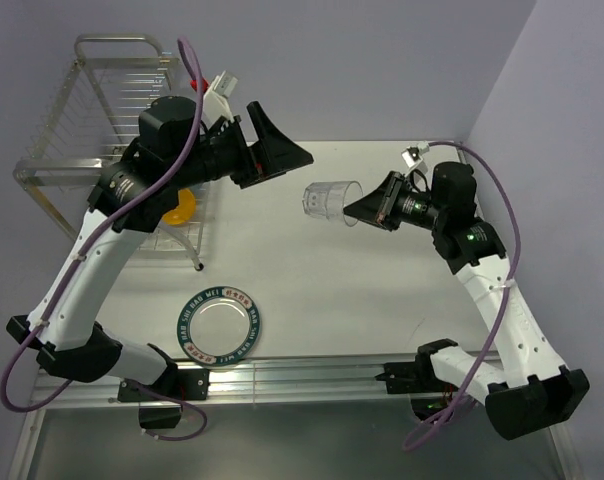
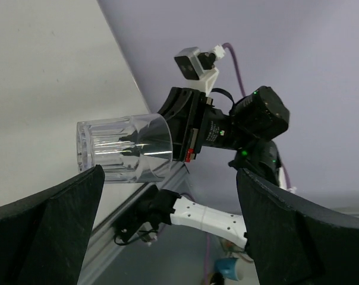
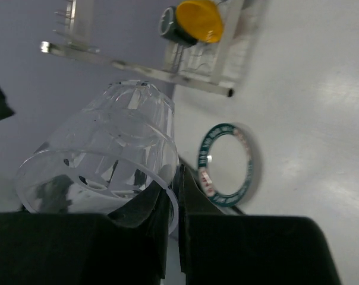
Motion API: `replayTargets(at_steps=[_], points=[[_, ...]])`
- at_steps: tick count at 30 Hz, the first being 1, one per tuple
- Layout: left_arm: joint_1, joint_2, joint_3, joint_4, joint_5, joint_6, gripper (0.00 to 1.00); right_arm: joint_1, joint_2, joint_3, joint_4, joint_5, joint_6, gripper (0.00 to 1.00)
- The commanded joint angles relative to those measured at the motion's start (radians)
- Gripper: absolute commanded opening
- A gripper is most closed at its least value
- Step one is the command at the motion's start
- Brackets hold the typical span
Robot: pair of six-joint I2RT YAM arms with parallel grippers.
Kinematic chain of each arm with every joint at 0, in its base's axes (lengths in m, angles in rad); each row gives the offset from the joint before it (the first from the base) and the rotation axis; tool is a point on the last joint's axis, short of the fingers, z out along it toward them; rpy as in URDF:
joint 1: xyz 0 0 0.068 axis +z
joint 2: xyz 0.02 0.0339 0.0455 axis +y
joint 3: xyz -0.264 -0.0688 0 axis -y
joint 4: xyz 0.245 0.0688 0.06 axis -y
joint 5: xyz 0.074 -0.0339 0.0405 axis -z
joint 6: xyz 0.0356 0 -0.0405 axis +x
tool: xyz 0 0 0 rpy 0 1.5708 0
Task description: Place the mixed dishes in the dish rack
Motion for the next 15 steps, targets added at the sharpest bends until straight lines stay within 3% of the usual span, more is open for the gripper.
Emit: replayTargets(at_steps=[1,3,4,8,11,15], points=[[0.051,-0.042,-0.044,0.140,0.164,-0.141,0.99,-0.039,-0.040,-0.089,0.389,-0.339,0.290,0.00],[0.094,-0.063,-0.084,0.139,0.182,-0.179,0.99,-0.039,-0.057,-0.187,0.646,-0.376,0.433,0.00],[0.111,-0.071,-0.101,0.141,0.199,-0.230,0.99,-0.041,-0.060,-0.224,0.898,-0.402,0.613,0.00],[0.166,-0.099,-0.182,0.185,0.288,-0.337,0.99,-0.041,-0.002,-0.330,1.327,-0.408,0.923,0.00],[0.168,-0.119,-0.251,0.231,0.337,-0.403,0.99,-0.042,0.056,-0.330,1.516,-0.413,1.053,0.00],[0.169,-0.146,-0.343,0.306,0.365,-0.453,0.99,-0.039,0.119,-0.302,1.629,-0.410,1.138,0.00]])
